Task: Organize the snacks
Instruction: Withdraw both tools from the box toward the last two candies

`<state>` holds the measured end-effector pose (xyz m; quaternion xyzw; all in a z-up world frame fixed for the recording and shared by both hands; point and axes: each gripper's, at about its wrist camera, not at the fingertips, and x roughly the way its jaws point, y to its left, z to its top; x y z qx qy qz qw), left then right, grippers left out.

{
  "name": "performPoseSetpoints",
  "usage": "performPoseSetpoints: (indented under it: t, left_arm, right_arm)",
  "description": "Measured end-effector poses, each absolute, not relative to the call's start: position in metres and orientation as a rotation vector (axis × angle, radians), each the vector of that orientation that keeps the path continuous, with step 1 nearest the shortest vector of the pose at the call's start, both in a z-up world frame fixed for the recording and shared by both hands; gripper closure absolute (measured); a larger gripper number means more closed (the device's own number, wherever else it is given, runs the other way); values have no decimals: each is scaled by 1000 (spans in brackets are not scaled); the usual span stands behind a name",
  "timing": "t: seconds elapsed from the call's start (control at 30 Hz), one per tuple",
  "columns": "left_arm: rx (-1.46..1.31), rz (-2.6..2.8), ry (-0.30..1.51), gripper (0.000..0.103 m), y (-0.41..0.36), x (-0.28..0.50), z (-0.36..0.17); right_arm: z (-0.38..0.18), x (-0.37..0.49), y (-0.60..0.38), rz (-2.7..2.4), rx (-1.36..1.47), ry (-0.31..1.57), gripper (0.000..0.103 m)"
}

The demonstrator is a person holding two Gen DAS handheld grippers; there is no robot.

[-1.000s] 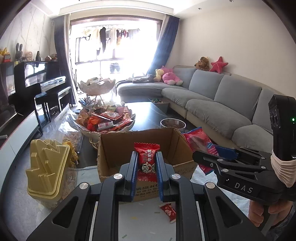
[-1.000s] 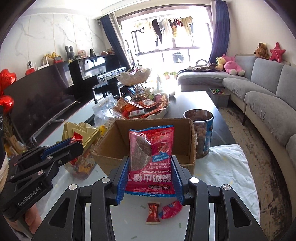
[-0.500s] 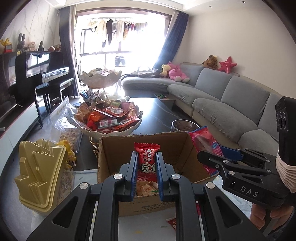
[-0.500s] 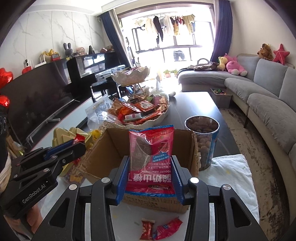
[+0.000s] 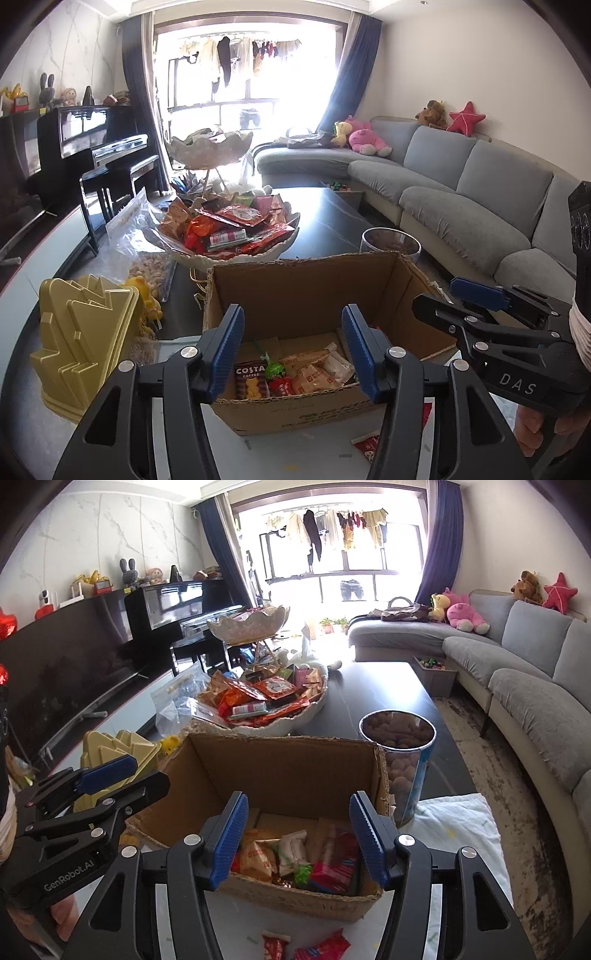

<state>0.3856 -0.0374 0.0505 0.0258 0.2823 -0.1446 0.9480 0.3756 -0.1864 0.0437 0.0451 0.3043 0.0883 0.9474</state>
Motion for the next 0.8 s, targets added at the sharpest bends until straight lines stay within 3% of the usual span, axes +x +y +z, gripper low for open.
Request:
performPoseSetpoints:
  t: [0.37, 0.8]
  left_arm:
    - [86, -289, 533, 38, -46, 346, 54]
    - [113, -328, 643, 37, -70, 332, 11]
  right_arm:
    - [43, 342, -198, 187, 118, 603, 44]
    - [-6, 317, -215, 179, 176, 722, 44]
